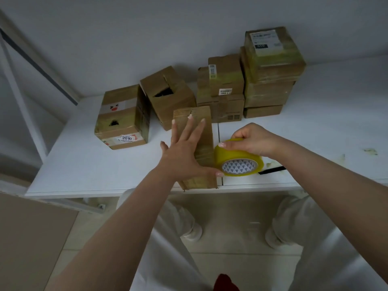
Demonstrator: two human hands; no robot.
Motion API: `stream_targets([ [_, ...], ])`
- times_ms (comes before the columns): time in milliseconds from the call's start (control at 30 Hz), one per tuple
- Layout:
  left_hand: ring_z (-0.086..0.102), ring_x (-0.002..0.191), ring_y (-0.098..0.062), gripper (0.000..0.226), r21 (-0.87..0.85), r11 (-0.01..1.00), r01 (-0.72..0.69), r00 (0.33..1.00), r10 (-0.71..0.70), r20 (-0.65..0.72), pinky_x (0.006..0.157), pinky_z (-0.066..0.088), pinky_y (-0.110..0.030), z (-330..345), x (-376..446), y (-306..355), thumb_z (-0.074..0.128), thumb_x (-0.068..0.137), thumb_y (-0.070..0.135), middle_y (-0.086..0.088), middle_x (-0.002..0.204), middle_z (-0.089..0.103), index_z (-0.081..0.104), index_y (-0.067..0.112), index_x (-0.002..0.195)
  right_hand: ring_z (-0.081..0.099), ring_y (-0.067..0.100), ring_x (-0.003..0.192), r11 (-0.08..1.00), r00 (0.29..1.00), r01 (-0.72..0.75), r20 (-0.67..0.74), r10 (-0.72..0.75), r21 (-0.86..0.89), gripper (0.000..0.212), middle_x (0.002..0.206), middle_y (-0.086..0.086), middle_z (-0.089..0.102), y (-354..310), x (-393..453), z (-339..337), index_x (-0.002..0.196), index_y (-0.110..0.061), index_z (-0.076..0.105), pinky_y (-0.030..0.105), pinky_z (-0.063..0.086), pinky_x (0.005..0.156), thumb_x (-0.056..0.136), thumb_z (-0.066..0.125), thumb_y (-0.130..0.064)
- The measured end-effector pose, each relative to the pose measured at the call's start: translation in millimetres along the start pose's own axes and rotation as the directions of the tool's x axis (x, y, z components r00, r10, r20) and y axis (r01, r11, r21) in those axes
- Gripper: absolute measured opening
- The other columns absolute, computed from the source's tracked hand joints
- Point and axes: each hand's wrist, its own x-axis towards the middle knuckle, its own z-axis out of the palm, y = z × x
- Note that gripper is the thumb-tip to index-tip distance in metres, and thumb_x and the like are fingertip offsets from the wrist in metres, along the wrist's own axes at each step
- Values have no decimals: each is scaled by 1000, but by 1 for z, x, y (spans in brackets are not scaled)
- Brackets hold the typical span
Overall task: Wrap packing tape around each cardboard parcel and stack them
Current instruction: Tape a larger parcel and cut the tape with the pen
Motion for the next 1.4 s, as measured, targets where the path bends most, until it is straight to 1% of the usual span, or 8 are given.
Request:
stream_targets([
  [167,-23,146,-28,95,206,978,38,999,-41,11,108,19,-70,10,11,14,72,67,63,8,159,-27,17,54,144,68,19,75,999,999,34,40,-33,-23,54,86,12,72,-6,-1,-5,89,-4,74,29,53,69,74,72,-57],
  [300,-7,149,-17,70,-220,973,-67,982,26,-185,110,26,-62,12,7,-5,73,57,57,11,161,-2,41,59,120,70,17,82,993,995,93,30,-95,67,61,89,5,74,-22,-9,-24,93,-10,75,29,54,75,61,69,-61],
  [400,4,148,-6,60,-583,786,-203,950,14,-312,116,26,-38,20,1,-14,75,59,53,6,156,15,51,52,114,67,17,82,972,983,180,7,-183,149,74,86,6,71,-38,-10,-41,92,3,70,34,51,85,60,72,-64],
  [600,37,137,-24,80,-829,538,-152,979,-30,-200,106,44,-46,61,-9,-42,79,72,34,-8,147,36,38,29,140,67,21,85,982,962,180,198,-189,62,67,90,13,71,-61,-3,-9,92,-2,71,43,52,88,63,65,-62],
  [700,54,123,-15,89,-880,474,-7,994,-93,-58,87,54,-24,59,-15,-58,86,71,18,-3,135,53,37,21,145,68,19,74,985,959,173,226,-173,21,56,74,4,69,-70,10,19,76,-13,70,38,54,74,66,62,-68],
  [900,62,114,-20,80,-881,471,56,997,-72,25,82,54,-24,63,-16,-72,86,64,21,-3,121,65,50,12,134,54,12,62,981,952,183,261,-162,-59,47,60,-5,51,-75,24,42,65,-18,53,27,40,63,80,63,-62],
  [1167,25,144,-19,90,-746,665,-20,1000,14,-15,116,32,-47,59,-16,-76,82,63,60,5,156,23,35,52,139,62,14,59,986,996,58,80,-46,-156,64,66,3,62,-37,-1,-37,74,-7,65,25,46,59,57,66,-69],
  [1400,34,138,-14,83,-726,687,-26,1000,17,-20,113,37,-44,58,-18,-73,81,72,48,11,150,31,34,51,141,62,10,56,981,999,-49,7,51,-188,48,62,3,65,11,-5,-40,66,-9,67,22,44,56,73,72,-56],
])
